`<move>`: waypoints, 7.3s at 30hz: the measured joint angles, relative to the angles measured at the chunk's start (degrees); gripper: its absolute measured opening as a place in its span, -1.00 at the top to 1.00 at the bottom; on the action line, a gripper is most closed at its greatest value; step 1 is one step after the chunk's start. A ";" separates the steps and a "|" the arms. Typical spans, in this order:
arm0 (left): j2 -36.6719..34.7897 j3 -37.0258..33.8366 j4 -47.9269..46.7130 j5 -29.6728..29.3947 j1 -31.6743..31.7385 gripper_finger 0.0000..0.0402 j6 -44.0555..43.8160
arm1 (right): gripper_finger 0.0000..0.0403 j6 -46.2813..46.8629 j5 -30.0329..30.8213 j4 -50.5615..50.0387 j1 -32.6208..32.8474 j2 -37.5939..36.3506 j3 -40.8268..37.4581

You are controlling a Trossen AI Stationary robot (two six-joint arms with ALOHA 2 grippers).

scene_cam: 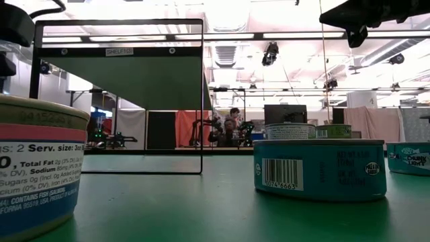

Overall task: Stack canned seafood by type on shelf
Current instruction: Put the red tuna can on the shelf

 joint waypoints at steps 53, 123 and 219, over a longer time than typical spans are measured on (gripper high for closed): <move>19.50 9.77 -0.14 -3.12 -8.00 1.00 -15.18 | 0.94 0.02 0.00 0.02 0.00 1.99 -0.02; 25.33 19.71 0.59 -1.61 -9.25 1.00 -11.98 | 0.94 -0.37 0.04 0.31 -0.01 3.80 -0.09; 7.52 15.78 -8.29 -10.50 -8.28 0.07 -12.31 | 0.94 -0.72 0.00 -0.02 -0.01 3.82 -0.09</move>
